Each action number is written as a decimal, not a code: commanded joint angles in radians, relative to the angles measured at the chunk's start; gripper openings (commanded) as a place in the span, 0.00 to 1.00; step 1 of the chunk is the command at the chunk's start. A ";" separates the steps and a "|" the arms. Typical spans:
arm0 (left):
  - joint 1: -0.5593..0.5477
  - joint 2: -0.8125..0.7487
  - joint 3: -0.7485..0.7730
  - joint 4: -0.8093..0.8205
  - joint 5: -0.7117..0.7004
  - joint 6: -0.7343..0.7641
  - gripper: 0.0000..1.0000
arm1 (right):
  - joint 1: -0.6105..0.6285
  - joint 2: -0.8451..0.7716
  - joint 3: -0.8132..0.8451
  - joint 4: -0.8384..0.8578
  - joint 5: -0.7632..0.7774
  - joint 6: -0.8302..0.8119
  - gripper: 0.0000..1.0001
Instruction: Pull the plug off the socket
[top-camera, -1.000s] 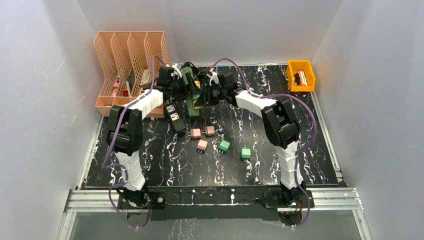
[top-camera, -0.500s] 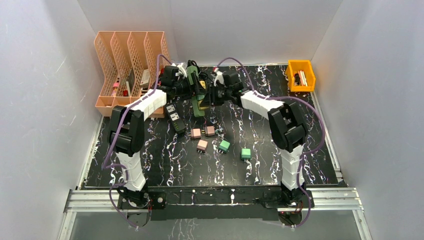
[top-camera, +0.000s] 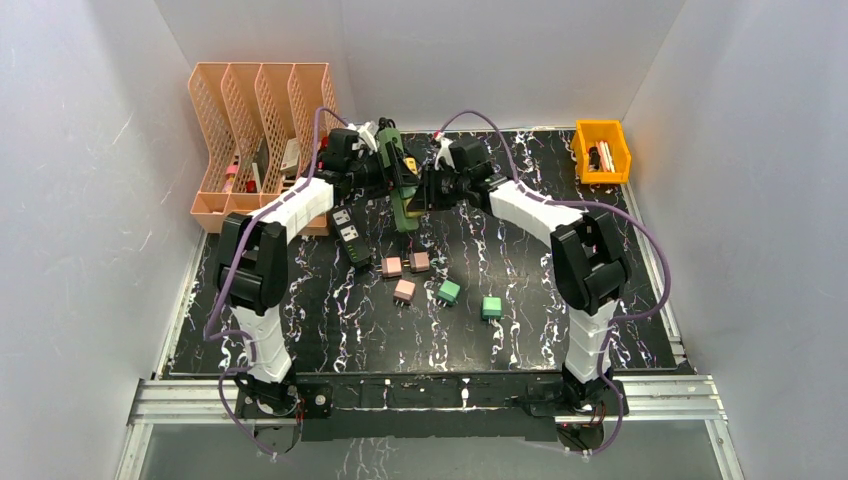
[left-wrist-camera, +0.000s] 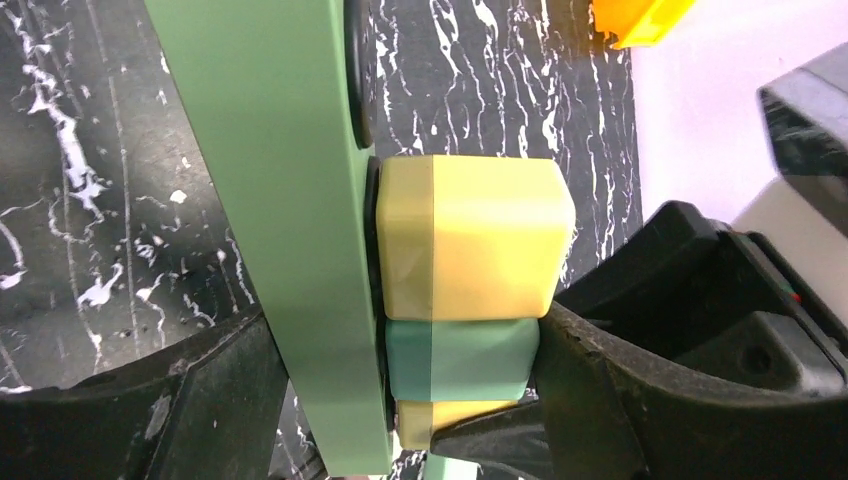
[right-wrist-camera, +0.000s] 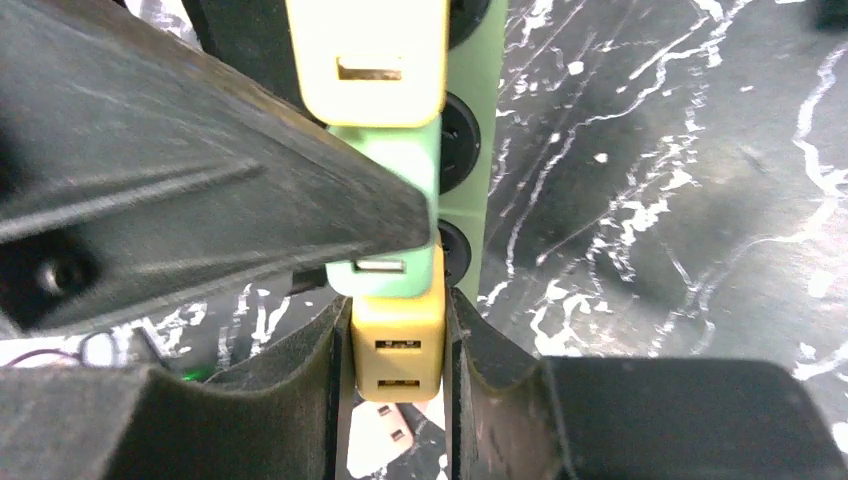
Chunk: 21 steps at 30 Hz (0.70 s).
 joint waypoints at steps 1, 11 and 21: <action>0.030 -0.056 0.026 0.032 -0.077 0.063 0.45 | 0.087 -0.062 0.186 -0.226 0.398 -0.203 0.00; 0.030 -0.064 0.026 0.021 -0.095 0.079 0.45 | 0.073 -0.138 0.117 -0.120 0.122 -0.201 0.00; 0.032 -0.053 0.038 0.018 -0.080 0.074 0.46 | -0.046 -0.108 0.111 0.140 -0.256 0.200 0.00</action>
